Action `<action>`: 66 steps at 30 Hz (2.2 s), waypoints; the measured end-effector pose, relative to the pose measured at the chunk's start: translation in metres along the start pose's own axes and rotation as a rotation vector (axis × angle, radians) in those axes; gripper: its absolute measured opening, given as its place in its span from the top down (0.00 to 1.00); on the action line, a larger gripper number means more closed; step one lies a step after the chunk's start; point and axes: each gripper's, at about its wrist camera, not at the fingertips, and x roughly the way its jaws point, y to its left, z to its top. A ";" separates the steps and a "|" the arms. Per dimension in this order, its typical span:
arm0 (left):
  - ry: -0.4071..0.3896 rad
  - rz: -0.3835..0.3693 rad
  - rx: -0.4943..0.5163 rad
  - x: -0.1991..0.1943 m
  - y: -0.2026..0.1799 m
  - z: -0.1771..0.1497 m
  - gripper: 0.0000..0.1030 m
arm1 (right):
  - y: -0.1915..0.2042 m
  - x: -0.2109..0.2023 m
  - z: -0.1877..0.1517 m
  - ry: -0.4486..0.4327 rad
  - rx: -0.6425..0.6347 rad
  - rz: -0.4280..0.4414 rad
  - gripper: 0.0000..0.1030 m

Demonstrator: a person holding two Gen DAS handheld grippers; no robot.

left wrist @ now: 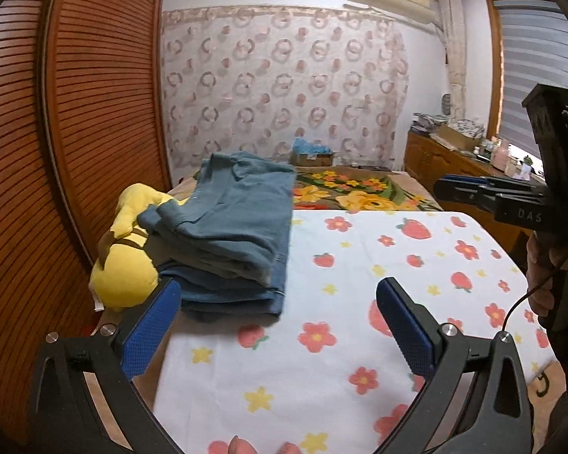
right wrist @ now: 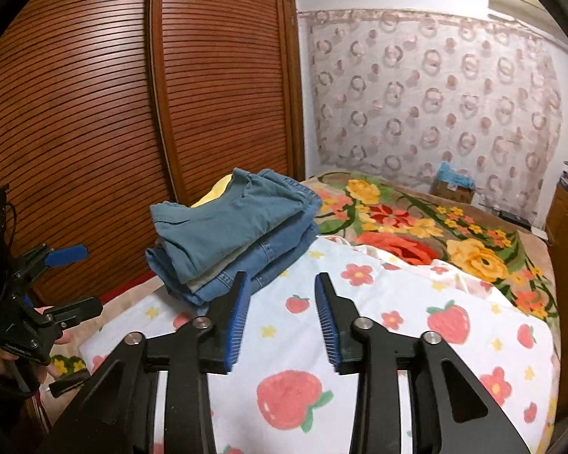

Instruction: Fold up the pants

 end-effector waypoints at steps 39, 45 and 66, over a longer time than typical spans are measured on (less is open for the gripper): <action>-0.016 -0.083 0.055 -0.029 -0.105 0.007 0.00 | 0.065 -0.139 -0.065 -0.087 0.184 -0.338 0.32; -0.047 -0.102 0.049 -0.043 -0.111 0.017 0.00 | 0.079 -0.150 -0.069 -0.124 0.204 -0.372 0.32; -0.063 -0.095 0.060 -0.050 -0.115 0.019 0.00 | 0.093 -0.154 -0.084 -0.143 0.201 -0.398 0.32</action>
